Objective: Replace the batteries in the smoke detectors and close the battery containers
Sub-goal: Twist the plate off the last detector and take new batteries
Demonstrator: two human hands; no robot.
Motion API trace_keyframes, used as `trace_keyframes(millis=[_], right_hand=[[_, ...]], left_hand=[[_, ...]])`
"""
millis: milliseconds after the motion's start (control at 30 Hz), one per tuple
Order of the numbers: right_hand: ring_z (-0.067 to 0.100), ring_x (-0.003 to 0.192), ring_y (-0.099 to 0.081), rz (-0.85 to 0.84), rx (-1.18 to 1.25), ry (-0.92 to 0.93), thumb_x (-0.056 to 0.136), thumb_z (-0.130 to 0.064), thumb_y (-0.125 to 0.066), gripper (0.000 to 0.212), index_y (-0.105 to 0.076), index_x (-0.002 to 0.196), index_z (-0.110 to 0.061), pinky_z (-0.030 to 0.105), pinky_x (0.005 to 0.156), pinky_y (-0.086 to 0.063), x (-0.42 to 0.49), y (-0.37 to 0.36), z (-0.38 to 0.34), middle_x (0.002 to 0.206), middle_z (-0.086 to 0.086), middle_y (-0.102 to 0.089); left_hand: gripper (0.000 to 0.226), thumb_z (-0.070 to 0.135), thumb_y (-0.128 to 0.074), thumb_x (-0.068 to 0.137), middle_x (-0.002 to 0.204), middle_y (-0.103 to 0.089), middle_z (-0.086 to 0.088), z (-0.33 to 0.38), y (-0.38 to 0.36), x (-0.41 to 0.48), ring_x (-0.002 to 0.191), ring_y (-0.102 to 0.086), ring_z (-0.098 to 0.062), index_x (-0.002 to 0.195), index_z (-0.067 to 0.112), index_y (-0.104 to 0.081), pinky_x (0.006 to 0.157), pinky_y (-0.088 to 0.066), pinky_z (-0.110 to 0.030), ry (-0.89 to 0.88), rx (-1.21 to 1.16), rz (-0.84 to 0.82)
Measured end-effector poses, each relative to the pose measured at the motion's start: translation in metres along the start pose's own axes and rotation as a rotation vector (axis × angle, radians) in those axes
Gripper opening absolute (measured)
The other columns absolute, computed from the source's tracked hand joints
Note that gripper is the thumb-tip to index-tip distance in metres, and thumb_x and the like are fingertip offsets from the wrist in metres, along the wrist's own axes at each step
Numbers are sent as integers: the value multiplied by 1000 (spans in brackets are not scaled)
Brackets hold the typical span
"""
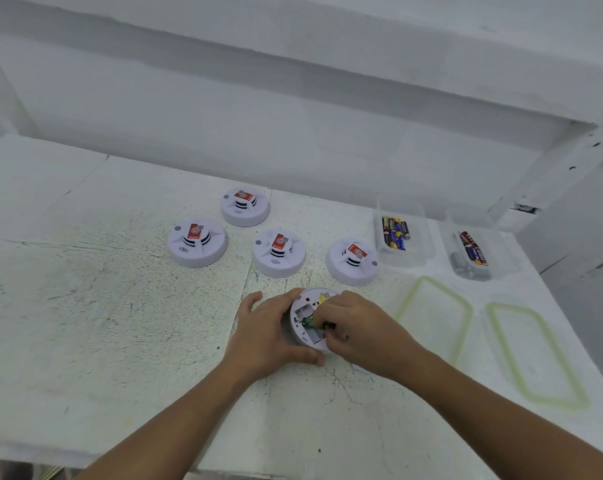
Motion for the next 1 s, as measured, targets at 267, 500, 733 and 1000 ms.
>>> trace_keyframes(millis=[267,500,733,1000], right_hand=[[16,62,-59,123,707,-474,79,1,-66,20,-70,85,-17,25,60,-49,0,28,33,75,3,-71],[21,59,-59,467,700,-738,77,7,-64,15,-68,75,-8,27,57,-55,9,96,129,72,13,-66],[24,55,-52,243,-66,-881,77,7,-58,21,-49,60,0,21,44,-35,38,110,183,57,14,-53],[26,72,-50,70,-257,-875,86,-1,-52,33,-32,62,-12,28,60,-41,55,80,193,68,4,-45]], left_hand=[[95,74,-77,44,112,-50,39,7,4,-4,110,-27,32,128,52,-37,114,-6,-25,8,48,34],[89,69,-80,48,106,-39,47,14,6,-7,110,-14,38,120,55,-30,111,-8,-26,2,77,40],[85,66,-83,47,108,-40,58,18,8,-6,112,-15,36,114,59,-32,109,-10,-25,-22,79,69],[88,80,-73,42,111,-47,49,6,2,-1,115,-39,21,118,60,-35,115,-14,-33,-21,82,85]])
Point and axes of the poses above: each hand's wrist, its own x-axis towards the middle knuckle, its own y-axis out of the back of the hand, z = x × y, the point moved 6 cm from there along x, towards the middle knuckle
